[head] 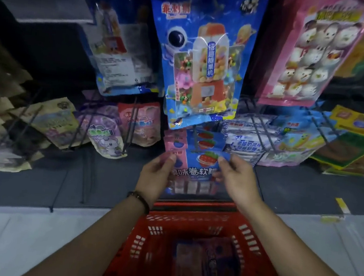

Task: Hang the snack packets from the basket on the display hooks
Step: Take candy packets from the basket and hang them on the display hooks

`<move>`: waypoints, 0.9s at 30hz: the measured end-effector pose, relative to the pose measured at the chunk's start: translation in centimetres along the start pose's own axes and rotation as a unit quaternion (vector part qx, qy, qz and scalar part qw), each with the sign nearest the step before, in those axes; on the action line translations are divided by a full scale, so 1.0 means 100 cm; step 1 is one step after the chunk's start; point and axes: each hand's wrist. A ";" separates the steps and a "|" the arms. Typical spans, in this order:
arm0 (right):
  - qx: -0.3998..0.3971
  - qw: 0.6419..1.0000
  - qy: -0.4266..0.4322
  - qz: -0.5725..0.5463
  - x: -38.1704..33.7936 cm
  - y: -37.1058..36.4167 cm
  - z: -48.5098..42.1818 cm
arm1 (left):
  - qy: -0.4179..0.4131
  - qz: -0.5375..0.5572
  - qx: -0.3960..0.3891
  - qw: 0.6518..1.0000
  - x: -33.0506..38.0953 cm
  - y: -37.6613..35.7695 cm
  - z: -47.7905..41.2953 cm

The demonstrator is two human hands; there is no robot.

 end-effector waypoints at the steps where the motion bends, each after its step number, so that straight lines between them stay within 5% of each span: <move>1: 0.005 1.000 -0.003 -0.005 0.002 0.000 -0.004 | 0.003 0.003 0.004 1.000 -0.001 -0.002 -0.003; 27: 0.064 0.990 -0.048 -0.116 0.006 -0.025 -0.032 | 0.041 0.028 0.067 0.997 0.004 -0.028 -0.038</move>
Point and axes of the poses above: each hand's wrist, its own z-axis away from the middle knuckle, its own y-axis out of the back of the hand, x = y × z, and after that the axes turned 11 degrees about x, right-handed
